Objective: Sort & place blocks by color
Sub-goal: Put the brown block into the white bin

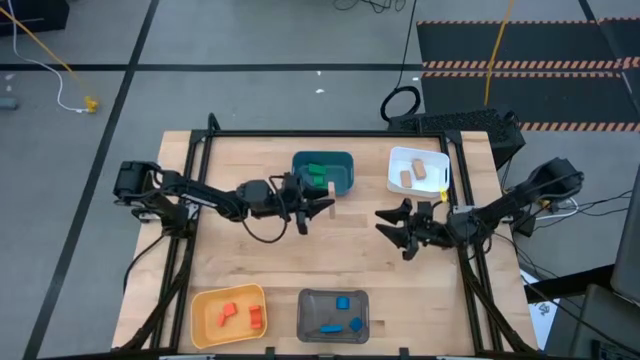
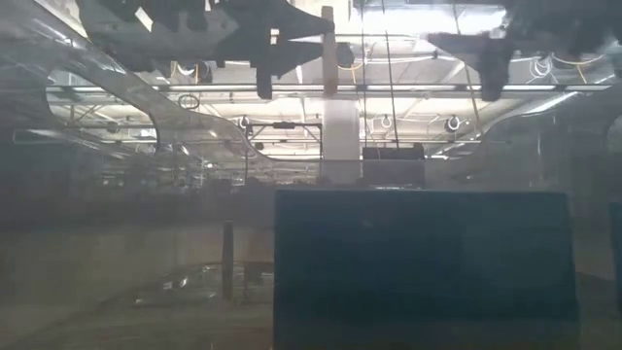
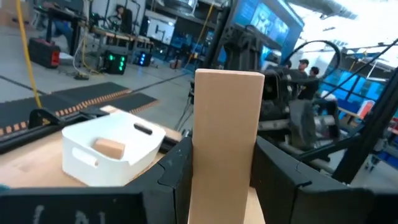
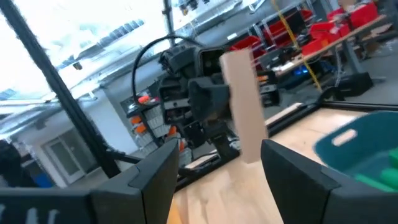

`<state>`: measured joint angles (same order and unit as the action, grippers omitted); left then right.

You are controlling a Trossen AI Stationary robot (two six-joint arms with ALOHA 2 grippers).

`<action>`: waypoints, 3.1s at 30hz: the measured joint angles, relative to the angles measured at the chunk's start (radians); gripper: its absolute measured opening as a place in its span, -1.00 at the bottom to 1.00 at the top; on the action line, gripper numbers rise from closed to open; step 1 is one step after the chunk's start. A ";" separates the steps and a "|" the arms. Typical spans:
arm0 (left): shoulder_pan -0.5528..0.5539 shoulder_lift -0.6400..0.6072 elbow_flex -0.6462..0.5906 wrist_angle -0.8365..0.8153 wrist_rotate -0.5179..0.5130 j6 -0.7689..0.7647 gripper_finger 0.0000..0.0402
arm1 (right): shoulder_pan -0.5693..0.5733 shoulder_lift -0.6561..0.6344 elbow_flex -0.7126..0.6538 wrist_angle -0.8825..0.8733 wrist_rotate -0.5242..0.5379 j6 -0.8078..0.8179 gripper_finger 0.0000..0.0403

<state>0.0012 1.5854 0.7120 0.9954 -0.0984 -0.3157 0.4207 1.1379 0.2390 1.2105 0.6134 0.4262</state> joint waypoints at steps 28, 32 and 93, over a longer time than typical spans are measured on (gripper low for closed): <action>0.007 -0.001 0.149 -0.289 -0.289 -0.221 -0.35 | -0.202 0.247 0.194 0.004 -0.038 -0.052 0.10; 0.011 -0.001 0.149 -0.289 -0.295 -0.244 -0.35 | -0.231 0.265 0.194 0.006 -0.042 -0.067 0.10; 0.020 0.004 0.235 -0.300 -0.389 -0.209 -0.35 | -0.404 0.289 0.425 -0.347 -0.086 -0.158 -0.05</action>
<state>0.0216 1.5893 0.9473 0.6950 -0.4877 -0.5250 0.0166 1.4273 0.6636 0.8634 0.5272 0.2680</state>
